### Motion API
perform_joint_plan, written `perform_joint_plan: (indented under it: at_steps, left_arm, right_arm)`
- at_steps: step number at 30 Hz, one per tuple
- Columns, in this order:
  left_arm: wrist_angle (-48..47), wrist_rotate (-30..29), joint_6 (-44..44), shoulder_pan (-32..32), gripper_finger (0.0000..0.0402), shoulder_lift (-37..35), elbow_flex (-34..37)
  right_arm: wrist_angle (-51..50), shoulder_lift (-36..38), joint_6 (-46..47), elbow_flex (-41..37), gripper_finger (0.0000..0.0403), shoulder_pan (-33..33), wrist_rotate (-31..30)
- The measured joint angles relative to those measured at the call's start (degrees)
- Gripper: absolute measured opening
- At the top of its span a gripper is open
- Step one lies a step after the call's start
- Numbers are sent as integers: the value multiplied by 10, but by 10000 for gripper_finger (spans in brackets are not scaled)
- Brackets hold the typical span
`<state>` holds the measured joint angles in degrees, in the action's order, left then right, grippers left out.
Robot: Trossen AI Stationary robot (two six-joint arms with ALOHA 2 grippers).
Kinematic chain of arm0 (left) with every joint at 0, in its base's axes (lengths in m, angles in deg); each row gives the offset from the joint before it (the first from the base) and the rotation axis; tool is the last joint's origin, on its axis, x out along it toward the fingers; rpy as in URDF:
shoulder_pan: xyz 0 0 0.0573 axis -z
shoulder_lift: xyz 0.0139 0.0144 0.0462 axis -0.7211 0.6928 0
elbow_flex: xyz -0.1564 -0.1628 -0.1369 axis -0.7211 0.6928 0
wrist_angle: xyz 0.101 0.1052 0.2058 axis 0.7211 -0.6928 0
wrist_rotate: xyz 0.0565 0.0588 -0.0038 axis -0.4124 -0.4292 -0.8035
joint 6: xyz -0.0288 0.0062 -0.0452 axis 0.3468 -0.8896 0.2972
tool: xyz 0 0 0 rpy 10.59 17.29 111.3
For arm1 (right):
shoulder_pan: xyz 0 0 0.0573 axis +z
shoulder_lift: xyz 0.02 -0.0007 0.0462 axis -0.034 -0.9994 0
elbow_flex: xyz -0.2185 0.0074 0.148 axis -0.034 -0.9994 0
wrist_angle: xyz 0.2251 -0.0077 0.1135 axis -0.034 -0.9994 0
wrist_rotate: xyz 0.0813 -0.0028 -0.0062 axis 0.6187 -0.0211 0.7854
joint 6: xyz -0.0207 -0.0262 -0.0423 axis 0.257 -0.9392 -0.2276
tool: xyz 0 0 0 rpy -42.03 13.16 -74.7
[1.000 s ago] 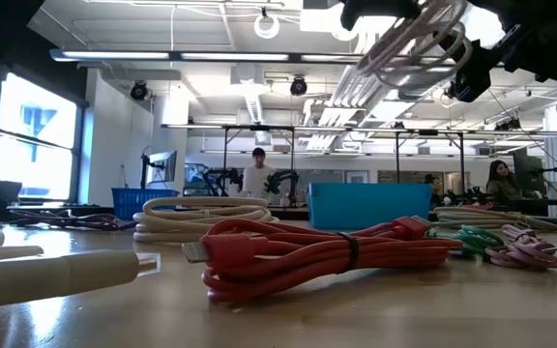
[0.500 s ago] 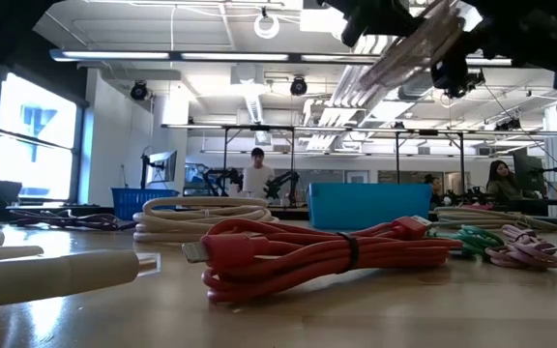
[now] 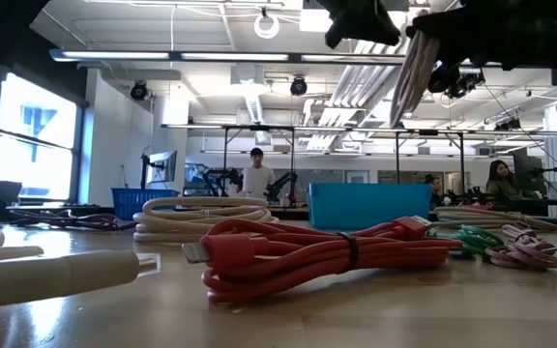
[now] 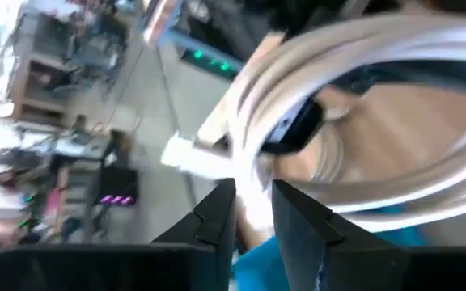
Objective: Pick & Place USB Port
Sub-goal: Put the white HDMI cable into the dark blue bin
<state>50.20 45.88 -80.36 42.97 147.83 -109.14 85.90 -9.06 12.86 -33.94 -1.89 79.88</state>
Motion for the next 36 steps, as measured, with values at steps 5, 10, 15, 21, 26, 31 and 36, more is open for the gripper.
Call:
perform_joint_plan:
  at_steps: [5, 10, 15, 21, 26, 31, 36]
  left_arm:
    - [-100, -105, 0, 29, 80, -49, -30]
    - [-183, -201, 22, 76, 80, -95, -42]
    - [-281, -248, 91, 113, 81, -129, -43]
    - [-410, -274, 208, 129, 81, -136, -43]
    - [-527, -260, 324, 129, 81, -134, -42]
    - [-632, -251, 446, 144, 81, -133, -39]
    - [-627, -207, 465, 179, 81, -155, -18]
  right_arm:
    - [-43, 3, -48, 0, 29, -3, -75]
    - [-172, 2, -86, 49, 29, -24, -156]
    - [-371, -54, -114, 185, 29, -45, -216]
    - [-545, -173, -151, 372, 29, -74, -222]
    - [-674, -284, -173, 501, 29, -114, -169]
    - [-736, -379, -192, 560, 29, -159, -110]
    - [-742, -455, -201, 562, 29, -211, -79]
